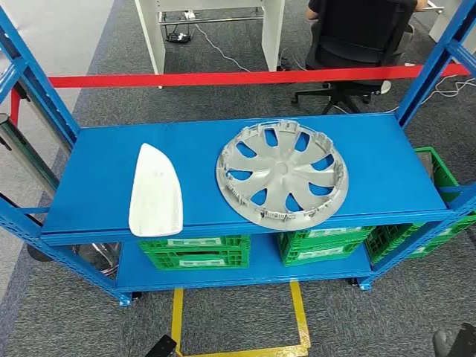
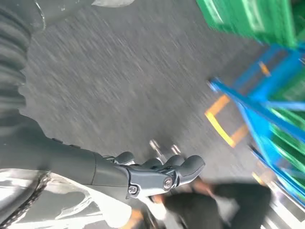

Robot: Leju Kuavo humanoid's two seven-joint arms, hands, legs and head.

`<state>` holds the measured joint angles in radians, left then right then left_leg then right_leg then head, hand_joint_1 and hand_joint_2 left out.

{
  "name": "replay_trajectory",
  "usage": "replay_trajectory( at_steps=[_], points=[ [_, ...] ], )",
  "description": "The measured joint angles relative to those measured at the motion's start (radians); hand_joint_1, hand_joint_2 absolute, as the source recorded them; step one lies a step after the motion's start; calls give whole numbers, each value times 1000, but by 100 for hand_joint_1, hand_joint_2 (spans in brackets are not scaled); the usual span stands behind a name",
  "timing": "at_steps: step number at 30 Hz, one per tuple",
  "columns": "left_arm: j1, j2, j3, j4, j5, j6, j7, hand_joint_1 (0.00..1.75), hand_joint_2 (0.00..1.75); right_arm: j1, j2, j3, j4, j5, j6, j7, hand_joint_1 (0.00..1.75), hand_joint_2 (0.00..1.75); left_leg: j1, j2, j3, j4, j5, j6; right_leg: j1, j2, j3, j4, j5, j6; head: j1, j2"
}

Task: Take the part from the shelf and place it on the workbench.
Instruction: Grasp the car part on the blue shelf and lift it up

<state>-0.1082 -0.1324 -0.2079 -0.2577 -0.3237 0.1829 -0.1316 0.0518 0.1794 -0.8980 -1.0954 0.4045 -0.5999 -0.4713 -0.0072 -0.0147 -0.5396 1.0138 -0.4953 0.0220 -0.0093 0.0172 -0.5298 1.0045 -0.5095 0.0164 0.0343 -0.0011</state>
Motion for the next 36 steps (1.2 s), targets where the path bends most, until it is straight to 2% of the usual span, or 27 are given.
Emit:
replay_trajectory(
  at_steps=[6, 15, 25, 30, 36],
  points=[
    [1, 0, 9, 5, 1, 16, -7, 0, 175, 85, 28, 24, -157, 58, -17, -8, 0, 175, 0, 0, 0, 0, 0, 0, 0, 0, 0, 0, 0, 0, 0, 0],
    [5, 0, 23, 13, 0, 37, -13, 0, 175, 236, 72, 130, -422, 180, -29, 28, 0, 175, 0, 0, 0, -1, 0, 0, 0, 0, 0, 0, 0, 0, 0, 0],
    [8, 0, 70, 16, 23, 21, -21, 0, 175, 367, 106, 280, -670, 373, 55, 73, 0, 175, 0, 0, 0, -1, 0, 0, 0, 0, 0, 0, 0, 0, 0, 0],
    [10, 0, 91, 20, 32, -9, -25, 0, 175, 414, 99, 380, -768, 464, 123, 105, 0, 175, 0, 0, 0, -1, 0, 0, 0, 0, 0, 0, 0, 0, 0, 0],
    [10, 0, 102, 22, 30, -37, -25, 0, 175, 435, 26, 517, -830, 542, 184, 206, 0, 175, 0, 0, 0, -1, 0, 0, 0, 0, 1, 0, 0, 0, 0, 0]
  ],
)
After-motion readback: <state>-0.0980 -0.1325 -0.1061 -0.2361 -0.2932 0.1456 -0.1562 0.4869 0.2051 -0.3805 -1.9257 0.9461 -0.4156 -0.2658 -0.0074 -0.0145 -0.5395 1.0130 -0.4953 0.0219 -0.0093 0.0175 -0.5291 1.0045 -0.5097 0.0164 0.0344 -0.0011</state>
